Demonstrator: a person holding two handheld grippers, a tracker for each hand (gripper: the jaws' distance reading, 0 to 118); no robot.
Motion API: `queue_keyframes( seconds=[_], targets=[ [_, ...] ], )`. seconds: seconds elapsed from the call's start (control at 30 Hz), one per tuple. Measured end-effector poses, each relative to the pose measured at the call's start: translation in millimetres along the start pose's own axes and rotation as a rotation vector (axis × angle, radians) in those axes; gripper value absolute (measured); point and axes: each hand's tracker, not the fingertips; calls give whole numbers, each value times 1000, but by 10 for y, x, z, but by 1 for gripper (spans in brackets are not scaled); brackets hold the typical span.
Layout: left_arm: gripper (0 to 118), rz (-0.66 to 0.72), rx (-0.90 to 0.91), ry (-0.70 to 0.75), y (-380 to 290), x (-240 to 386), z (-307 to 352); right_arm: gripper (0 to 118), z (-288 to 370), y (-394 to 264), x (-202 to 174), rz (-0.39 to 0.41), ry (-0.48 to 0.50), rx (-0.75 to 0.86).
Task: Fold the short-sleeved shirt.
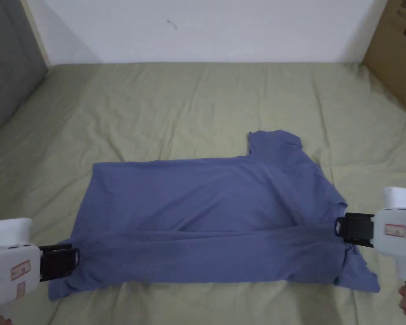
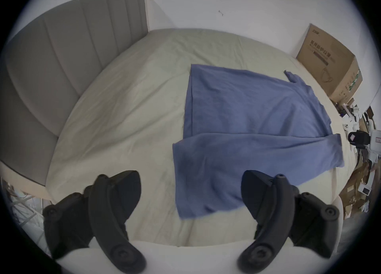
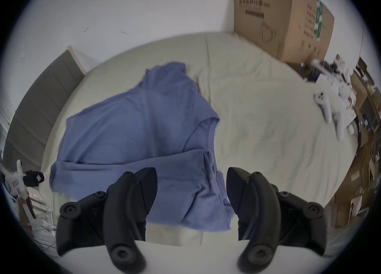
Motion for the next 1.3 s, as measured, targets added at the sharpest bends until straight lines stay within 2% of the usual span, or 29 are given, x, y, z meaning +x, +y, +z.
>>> queue_keyframes(
  seconds=[0.03,0.07,0.1,0.13,0.17,0.3,0.33,0.37,0.4,0.43,0.47,0.57,0.6,0.67,0.7,0.73,0.77,0.83,0.9,0.97,1.03,1.07,1.1,1.13,1.17,1.2,1.23,1.27,1.3],
  targets=[
    [78,-3,14,-13,-50,-18,113,72,142,-58,-11,-9,21,11],
    [32,-2,8,-18,-93,-40,187,64,253,-105,-12,-47,57,16],
    [3,0,7,-10,-143,-42,216,44,311,-150,-8,-72,85,4],
    [4,0,20,17,-215,-42,274,16,337,-208,-1,-82,99,-15],
    [3,-9,8,-1,-267,-40,311,3,363,-290,-5,-89,81,-15],
    [4,37,16,-28,-455,-53,293,0,300,-579,-21,-71,66,-42],
    [14,48,15,-29,-462,-60,243,0,251,-633,15,-103,78,-69],
    [49,67,4,-32,-453,-57,202,0,200,-671,56,-136,96,-104],
    [79,82,-6,-31,-430,-65,154,0,166,-707,77,-163,93,-106],
    [97,94,-12,-44,-416,-73,92,0,161,-731,89,-157,91,-97],
    [104,117,-2,-61,-386,-91,8,0,162,-744,95,-152,93,-97],
    [101,205,-34,-68,-322,-157,-316,0,177,-764,103,-142,93,-88],
    [90,220,-71,-64,-305,-165,-456,0,176,-767,122,-154,107,-89],
    [36,262,-137,-105,-346,-162,-662,5,160,-757,171,-193,134,-86],
    [29,259,-141,-68,-370,-122,-698,23,150,-750,186,-195,134,-87],
    [20,254,-116,50,-363,-107,-662,48,134,-729,205,-200,133,-90],
    [7,286,-86,-44,-341,-142,-623,76,112,-703,223,-196,126,-96],
    [7,354,-101,-134,-305,-221,-637,83,43,-674,263,-196,104,-89],
    [7,286,-122,-94,-280,-184,-632,86,-82,-634,327,-199,60,-60],
    [7,209,-122,-68,-243,-115,-594,86,-335,-627,390,-182,-8,-89],
    [7,149,-121,-56,-212,-58,-562,84,-675,-661,447,-199,-33,-256],
    [7,158,-123,-60,-196,-60,-552,74,-811,-719,479,-261,-6,-307],
    [7,157,-126,-62,-179,-75,-543,66,-866,-749,461,-249,-49,-297],
    [7,156,-128,-66,-186,-136,-584,63,-801,-710,438,-212,-48,-251],
    [7,155,-130,-68,-180,-160,-580,51,-702,-641,410,-210,-46,-259],
    [7,155,-128,-70,-175,-172,-555,27,-624,-625,405,-178,-78,-222],
    [7,151,-126,-74,-168,-183,-528,12,-576,-608,424,-154,-91,-205],
    [7,147,-123,-78,-171,-132,-452,10,-559,-598,500,-221,22,-228],
    [7,134,-118,-72,-171,-123,-406,10,-535,-590,538,-248,22,-235]
  ],
)
